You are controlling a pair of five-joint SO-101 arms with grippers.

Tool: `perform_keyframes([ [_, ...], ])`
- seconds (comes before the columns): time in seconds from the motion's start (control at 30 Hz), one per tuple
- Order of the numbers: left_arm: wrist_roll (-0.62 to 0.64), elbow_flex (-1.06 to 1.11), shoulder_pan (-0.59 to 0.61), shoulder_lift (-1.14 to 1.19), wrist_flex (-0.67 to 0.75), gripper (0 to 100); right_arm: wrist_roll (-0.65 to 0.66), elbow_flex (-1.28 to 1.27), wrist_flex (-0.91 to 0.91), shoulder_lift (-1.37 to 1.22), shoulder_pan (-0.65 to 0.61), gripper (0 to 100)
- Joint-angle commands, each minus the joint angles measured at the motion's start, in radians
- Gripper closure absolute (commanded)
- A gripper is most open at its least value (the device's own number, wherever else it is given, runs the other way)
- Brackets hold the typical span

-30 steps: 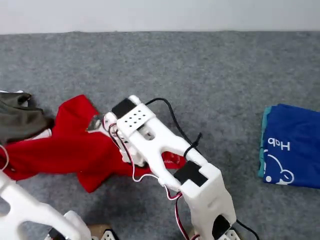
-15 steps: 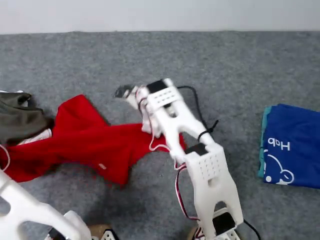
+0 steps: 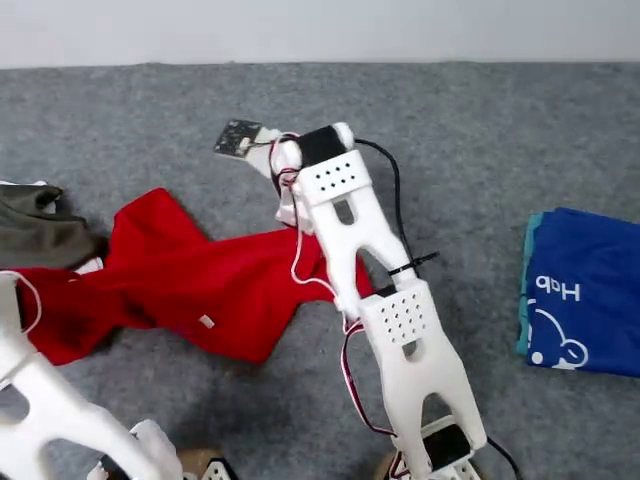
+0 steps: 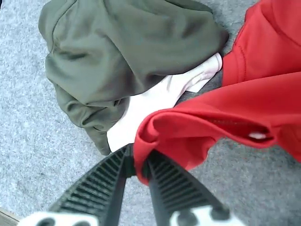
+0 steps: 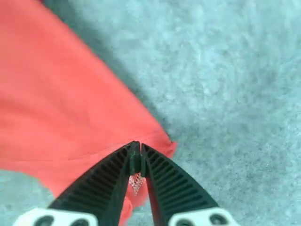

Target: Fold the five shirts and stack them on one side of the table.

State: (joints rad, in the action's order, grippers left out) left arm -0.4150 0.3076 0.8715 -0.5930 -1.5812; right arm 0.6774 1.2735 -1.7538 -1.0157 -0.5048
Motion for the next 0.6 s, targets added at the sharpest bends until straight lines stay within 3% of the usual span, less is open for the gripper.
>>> perform_keyframes([
  [0.0,0.011,-0.004,-0.003,-0.002,0.0,99,-0.084,0.046,-0.045,0.07,-0.01,99.0],
  [0.2,0.012,-0.004,-0.002,-0.002,0.02,99,-0.198,-0.278,-0.045,0.288,-0.079,99.0],
  [0.43,0.031,0.024,-0.002,-0.003,0.06,99,-0.299,-0.698,-0.041,0.562,-0.271,98.6],
  [0.57,0.052,0.054,-0.003,-0.006,0.084,99,-0.397,-0.844,-0.041,0.613,-0.383,85.9],
])
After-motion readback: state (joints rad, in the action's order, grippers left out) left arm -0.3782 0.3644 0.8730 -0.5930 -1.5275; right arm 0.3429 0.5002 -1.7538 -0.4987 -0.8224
